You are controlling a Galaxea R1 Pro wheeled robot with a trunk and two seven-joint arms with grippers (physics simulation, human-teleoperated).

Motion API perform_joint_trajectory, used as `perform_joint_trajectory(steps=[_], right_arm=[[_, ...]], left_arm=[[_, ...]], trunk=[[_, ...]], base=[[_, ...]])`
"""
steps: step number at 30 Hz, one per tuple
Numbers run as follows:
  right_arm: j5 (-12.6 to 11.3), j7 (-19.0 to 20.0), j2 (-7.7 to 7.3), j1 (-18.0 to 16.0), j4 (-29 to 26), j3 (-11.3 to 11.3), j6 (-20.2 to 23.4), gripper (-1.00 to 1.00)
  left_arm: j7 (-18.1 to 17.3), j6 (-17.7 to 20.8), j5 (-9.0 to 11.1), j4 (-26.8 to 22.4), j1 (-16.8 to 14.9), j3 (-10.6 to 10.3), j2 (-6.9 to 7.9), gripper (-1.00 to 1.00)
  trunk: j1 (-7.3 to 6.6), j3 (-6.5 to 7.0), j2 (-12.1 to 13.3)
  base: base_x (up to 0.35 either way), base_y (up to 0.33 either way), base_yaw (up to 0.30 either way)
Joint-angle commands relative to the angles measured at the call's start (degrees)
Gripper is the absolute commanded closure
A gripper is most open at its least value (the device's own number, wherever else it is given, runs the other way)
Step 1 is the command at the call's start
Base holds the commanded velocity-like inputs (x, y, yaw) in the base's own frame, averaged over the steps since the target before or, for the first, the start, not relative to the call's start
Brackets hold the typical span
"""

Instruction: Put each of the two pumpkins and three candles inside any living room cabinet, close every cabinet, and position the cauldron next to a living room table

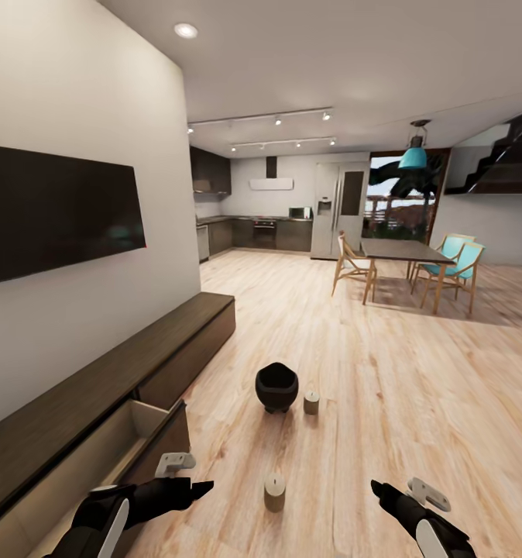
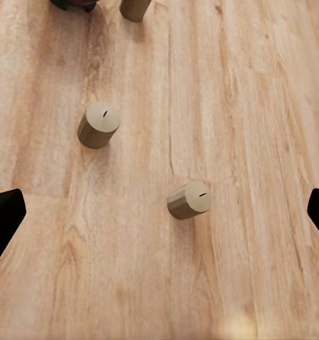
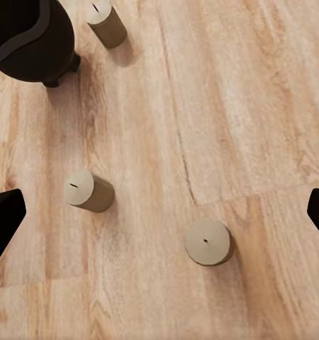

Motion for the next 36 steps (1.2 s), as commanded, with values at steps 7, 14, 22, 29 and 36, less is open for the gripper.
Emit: perform_joint_trajectory(steps=[7, 14, 22, 29, 36], right_arm=[[-0.58, -0.37, 0.04, -0.03, -0.11, 0.11, 0.2, -1.0], [-0.54, -0.44, 0.24, -0.06, -0.16, 3.85, 0.49, -1.0], [-0.69, -1.15, -0.34, -0.28, 1.21, 16.31, 1.02, -1.0], [-1.13, -1.06, -1.47, -0.29, 4.49, 16.5, 0.32, -1.0], [-1.28, -0.86, -1.67, -0.26, 5.07, 16.31, -1.83, -1.0]], left_arm=[[0.04, 0.48, 0.36, -0.05, -0.03, 0.08, -0.02, -1.0], [1.8, 0.46, 0.09, 0.46, -0.13, 0.13, -0.05, -1.0], [25.54, 0.59, 0.73, 4.97, -1.06, 0.25, -5.57, -1.0], [30.55, -1.8, 0.88, 11.92, -4.54, 0.33, -6.41, -1.0], [30.96, -4.53, 0.93, 15.13, -5.17, 0.36, -6.39, -1.0]], trunk=[[0.0, 0.43, -0.03], [0.0, 0.88, -0.03], [0.0, 0.96, -0.03], [0.0, 0.97, -0.03], [0.0, 0.97, -0.03]], base=[[0.0, 0.0, -0.197], [0.0, 0.0, -0.18], [0.0, 0.0, -0.03], [0.0, 0.0, -0.002], [0.0, 0.0, 0.0]])
